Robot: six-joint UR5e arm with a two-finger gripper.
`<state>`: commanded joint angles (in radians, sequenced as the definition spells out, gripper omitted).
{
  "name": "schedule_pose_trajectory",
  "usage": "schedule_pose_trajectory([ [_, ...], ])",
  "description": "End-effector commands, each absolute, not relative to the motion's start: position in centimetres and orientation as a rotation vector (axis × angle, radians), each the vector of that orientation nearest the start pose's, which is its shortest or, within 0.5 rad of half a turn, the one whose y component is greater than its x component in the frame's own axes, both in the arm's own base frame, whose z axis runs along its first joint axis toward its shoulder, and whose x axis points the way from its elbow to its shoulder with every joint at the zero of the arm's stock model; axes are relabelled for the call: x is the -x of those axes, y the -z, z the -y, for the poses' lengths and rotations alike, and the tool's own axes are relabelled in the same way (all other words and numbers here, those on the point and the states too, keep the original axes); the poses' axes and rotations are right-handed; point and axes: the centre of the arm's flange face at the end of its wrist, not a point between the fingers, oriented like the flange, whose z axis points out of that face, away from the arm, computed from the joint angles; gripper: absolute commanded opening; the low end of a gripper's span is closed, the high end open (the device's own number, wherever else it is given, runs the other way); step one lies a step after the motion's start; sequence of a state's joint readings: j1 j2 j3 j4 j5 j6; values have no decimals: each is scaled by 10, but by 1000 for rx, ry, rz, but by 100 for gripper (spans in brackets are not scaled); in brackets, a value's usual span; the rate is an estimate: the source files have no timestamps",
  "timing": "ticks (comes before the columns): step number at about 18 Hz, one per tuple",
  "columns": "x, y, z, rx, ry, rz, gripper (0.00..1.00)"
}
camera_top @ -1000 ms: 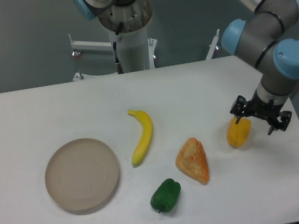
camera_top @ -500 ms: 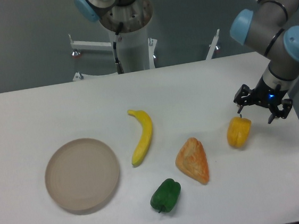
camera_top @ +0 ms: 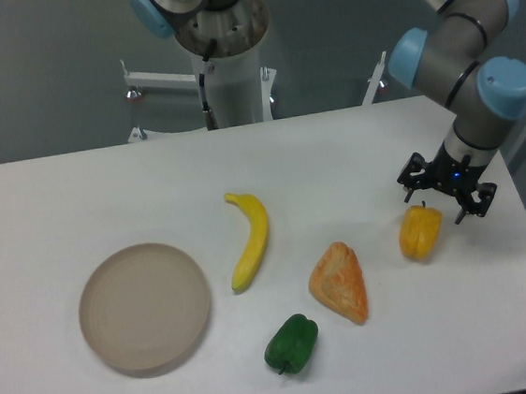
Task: Pick up the yellow pepper from the table
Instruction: 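Lower the open gripper around the yellow pepper and close it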
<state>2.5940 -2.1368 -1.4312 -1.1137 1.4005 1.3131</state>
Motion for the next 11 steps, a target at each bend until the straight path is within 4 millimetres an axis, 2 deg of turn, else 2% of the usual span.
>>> schedule_pose_trajectory([
  [5,506,-258,-486,2941,67,-437,100],
  [6,506,-258,-486,2941,67,-435,97],
  [8,507,-259,-485,2940,64,-437,74],
  [9,507,-259,-485,2940,66,-444,70],
  [11,507,-261,-485,2939,62,-444,70],
])
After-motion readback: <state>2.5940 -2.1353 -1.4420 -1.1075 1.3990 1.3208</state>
